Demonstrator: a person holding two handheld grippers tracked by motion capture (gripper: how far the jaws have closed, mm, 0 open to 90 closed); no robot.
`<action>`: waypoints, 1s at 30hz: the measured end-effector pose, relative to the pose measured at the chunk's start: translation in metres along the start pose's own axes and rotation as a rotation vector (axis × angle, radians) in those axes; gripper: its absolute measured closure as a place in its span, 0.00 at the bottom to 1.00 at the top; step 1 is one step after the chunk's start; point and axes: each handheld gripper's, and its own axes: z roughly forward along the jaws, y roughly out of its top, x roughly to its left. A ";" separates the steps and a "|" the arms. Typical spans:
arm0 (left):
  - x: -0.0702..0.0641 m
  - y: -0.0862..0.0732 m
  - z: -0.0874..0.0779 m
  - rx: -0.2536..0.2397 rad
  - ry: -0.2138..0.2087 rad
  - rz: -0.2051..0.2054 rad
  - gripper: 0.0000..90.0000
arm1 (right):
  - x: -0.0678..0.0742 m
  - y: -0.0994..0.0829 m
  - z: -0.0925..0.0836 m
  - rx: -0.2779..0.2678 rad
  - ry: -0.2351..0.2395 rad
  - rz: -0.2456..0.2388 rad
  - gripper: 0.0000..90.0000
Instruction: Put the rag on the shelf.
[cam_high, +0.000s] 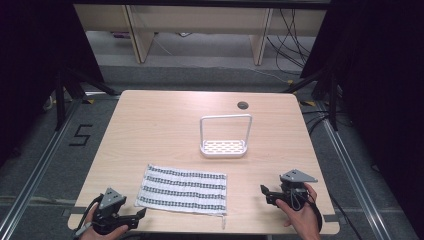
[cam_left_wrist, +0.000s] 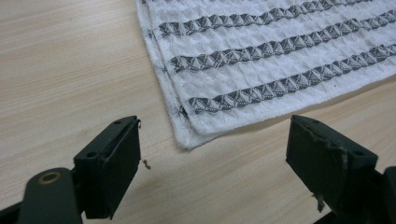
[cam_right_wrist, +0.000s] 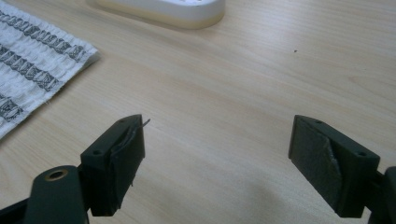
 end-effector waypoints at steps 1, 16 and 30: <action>0.000 0.000 0.000 -0.001 0.001 0.000 0.19 | 0.000 0.000 0.000 -0.003 0.016 0.019 0.22; -0.009 0.003 0.002 -0.032 -0.037 -0.022 0.19 | 0.001 0.002 0.001 -0.029 0.027 -0.014 0.26; -0.027 0.010 0.010 -0.046 -0.072 0.021 0.19 | 0.017 0.013 0.005 -0.018 0.111 -0.040 0.26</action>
